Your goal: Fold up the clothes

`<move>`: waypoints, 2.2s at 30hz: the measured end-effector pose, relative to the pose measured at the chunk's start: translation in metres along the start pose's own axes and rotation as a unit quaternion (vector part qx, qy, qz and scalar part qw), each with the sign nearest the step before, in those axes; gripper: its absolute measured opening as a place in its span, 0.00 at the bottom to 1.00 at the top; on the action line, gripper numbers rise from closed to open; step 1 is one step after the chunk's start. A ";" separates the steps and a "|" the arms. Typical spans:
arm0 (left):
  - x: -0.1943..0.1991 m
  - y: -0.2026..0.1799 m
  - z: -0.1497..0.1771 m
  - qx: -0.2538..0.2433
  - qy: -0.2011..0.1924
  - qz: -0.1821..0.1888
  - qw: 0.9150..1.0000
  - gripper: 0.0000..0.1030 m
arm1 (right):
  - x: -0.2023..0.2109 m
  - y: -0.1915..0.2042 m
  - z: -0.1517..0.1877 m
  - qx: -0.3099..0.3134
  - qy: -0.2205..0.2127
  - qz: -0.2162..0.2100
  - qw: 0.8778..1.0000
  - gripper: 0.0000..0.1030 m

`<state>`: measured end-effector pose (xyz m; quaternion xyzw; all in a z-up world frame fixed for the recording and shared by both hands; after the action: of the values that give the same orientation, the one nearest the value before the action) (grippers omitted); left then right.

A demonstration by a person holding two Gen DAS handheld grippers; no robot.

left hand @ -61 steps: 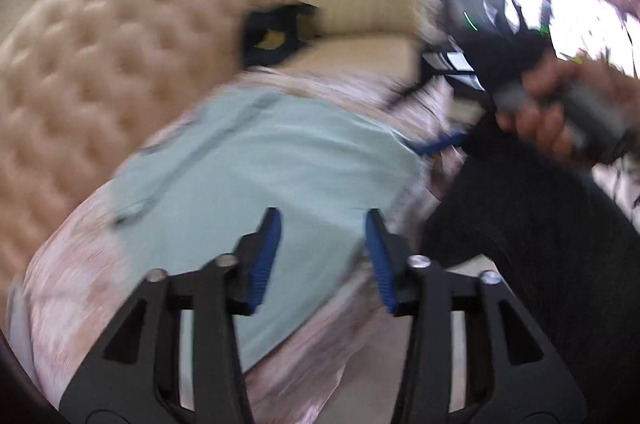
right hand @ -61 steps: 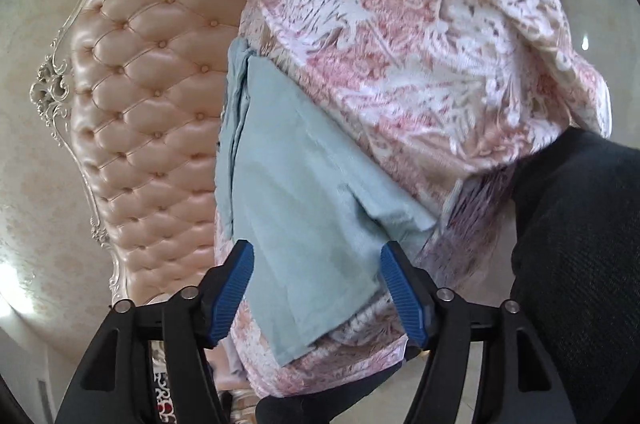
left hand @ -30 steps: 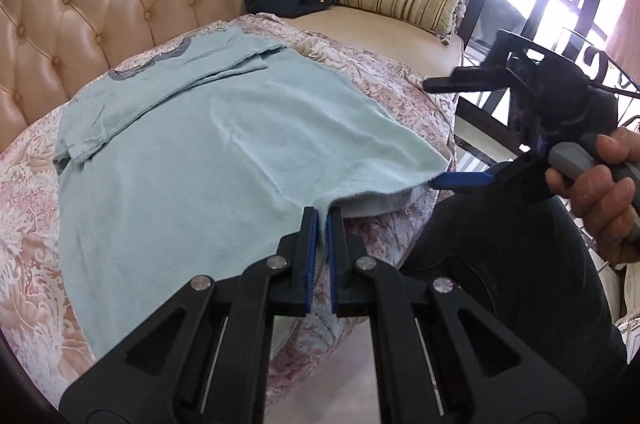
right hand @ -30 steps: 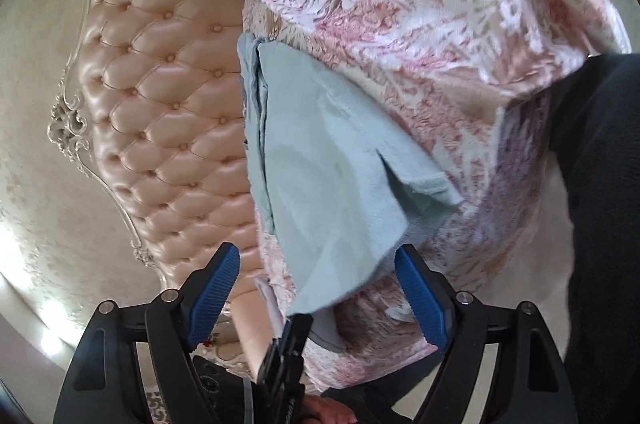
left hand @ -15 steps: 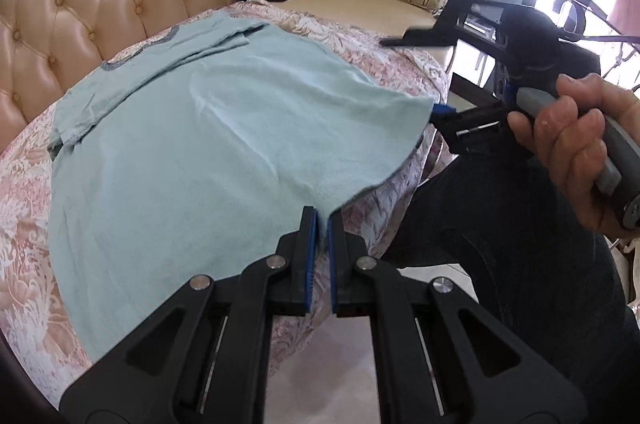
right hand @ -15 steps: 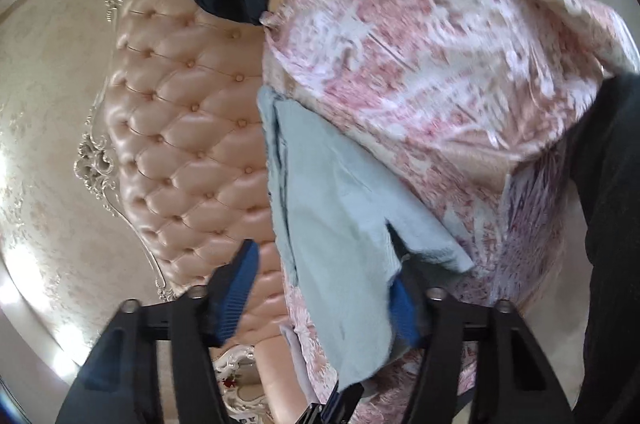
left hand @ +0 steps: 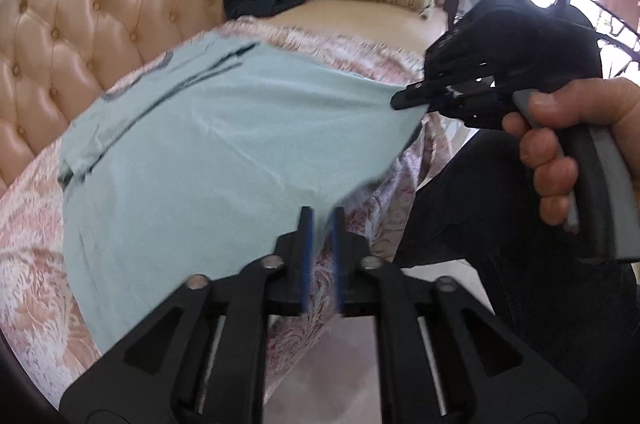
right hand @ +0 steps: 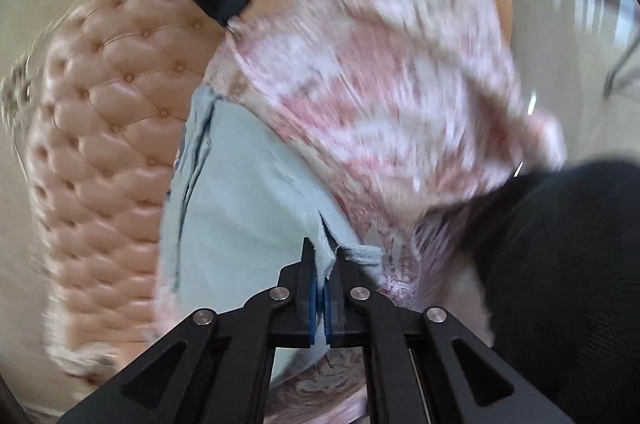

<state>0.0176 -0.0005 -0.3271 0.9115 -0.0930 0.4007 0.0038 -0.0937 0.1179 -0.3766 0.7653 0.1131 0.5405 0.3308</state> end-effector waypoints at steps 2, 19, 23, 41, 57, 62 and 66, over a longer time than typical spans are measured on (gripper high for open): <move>0.007 0.000 0.002 0.001 -0.009 0.004 1.000 0.58 | -0.005 -0.006 0.007 0.002 0.012 0.019 1.000 0.01; 0.120 0.146 0.133 0.357 0.002 0.014 0.934 0.52 | -0.022 -0.002 0.014 0.081 0.032 0.065 0.994 0.07; 0.092 0.152 0.132 0.355 0.015 0.009 0.935 0.52 | -0.021 0.001 0.012 0.081 0.031 0.059 0.994 0.40; 0.057 0.164 0.112 0.381 0.045 0.064 0.921 0.09 | -0.020 -0.011 0.006 0.131 0.042 0.104 0.985 0.05; 0.054 0.171 0.112 0.402 0.036 0.074 0.912 0.09 | 0.031 -0.021 0.000 0.131 0.039 0.115 0.984 0.12; 0.050 0.170 0.114 0.405 0.041 0.074 0.911 0.09 | 0.030 -0.007 -0.012 0.127 0.045 0.053 0.990 0.12; 0.051 0.170 0.114 0.403 0.042 0.074 0.911 0.09 | 0.003 0.017 0.007 0.144 0.089 0.007 0.985 0.12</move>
<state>0.1050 -0.1854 -0.3784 0.8081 0.0090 0.4415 -0.3898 -0.0899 0.1039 -0.3653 0.7543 0.2139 0.5870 0.2017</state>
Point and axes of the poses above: each gripper's, at about its wrist camera, not at the fingertips, and x roughly against the way its jaws point, y to its left, z to its underside, the point moved 10 cm from there along -x, roughly the way its jaws point, and after that the axes turned 1 degree about z, right-handed, at the moved point
